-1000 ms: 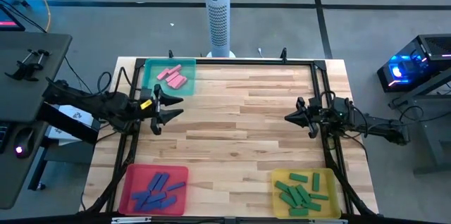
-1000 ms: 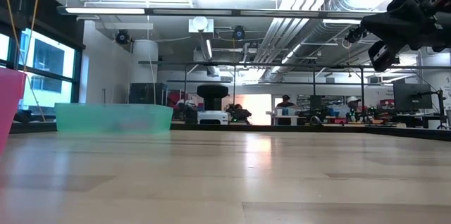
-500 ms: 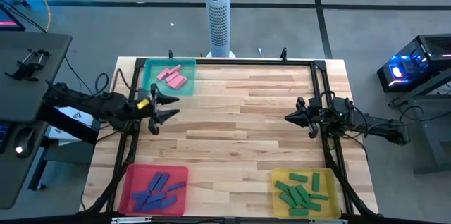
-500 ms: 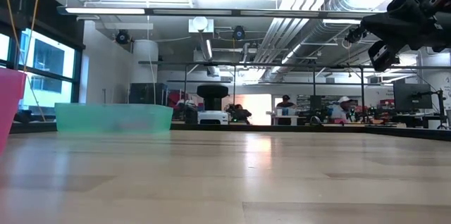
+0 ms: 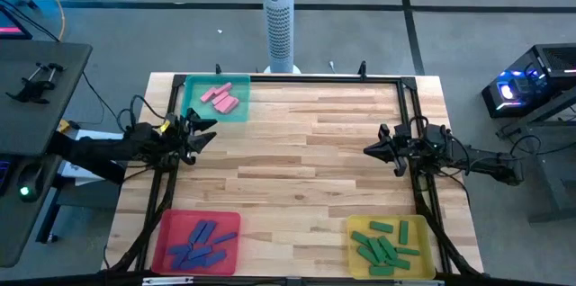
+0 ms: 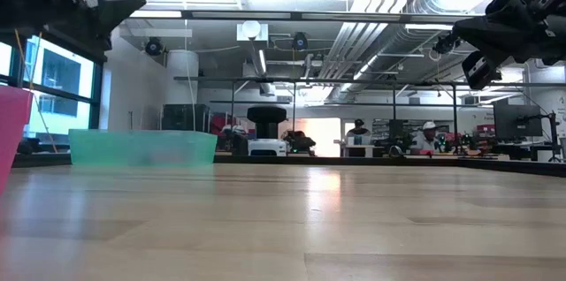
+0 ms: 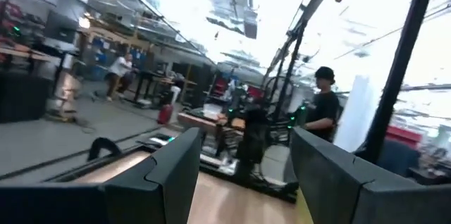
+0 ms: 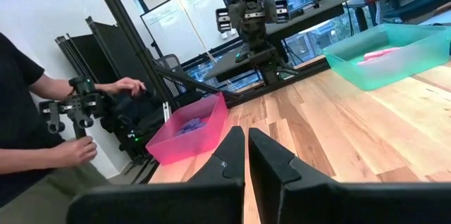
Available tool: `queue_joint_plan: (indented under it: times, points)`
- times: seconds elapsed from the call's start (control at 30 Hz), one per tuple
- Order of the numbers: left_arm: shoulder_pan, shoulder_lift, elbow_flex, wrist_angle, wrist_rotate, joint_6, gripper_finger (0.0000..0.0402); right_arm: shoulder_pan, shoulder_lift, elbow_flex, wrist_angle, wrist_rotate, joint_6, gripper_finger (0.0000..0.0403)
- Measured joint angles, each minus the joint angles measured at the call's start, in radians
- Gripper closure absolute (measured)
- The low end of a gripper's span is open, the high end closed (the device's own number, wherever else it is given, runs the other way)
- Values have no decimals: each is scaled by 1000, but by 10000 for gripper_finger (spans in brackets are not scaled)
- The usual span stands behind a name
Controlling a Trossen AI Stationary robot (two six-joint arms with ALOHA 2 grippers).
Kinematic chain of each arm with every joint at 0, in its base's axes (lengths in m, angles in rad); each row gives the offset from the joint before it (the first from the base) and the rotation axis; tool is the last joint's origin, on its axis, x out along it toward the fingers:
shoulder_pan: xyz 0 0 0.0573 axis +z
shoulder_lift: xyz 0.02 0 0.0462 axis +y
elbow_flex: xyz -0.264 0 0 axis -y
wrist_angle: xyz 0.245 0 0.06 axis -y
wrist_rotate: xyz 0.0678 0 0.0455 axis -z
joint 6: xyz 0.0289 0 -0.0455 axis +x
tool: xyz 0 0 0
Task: Sort blocks
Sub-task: Return to Home Position
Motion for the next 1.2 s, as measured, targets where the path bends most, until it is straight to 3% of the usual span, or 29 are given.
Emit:
queue_joint_plan:
  times: [0.1,0.3,0.5,1.2]
  points:
    - [12,-12,-34,-32,-1,20,197,0,-1,0,1,0,0,402]
    - [11,-11,-33,-251,30,-38,197,0,1,0,-2,3,0,402]
    - [13,-12,-32,-285,236,230,197,0,4,0,-3,3,0,402]
    - [-3,-9,-32,-284,225,235,197,0,5,0,-3,3,0,402]
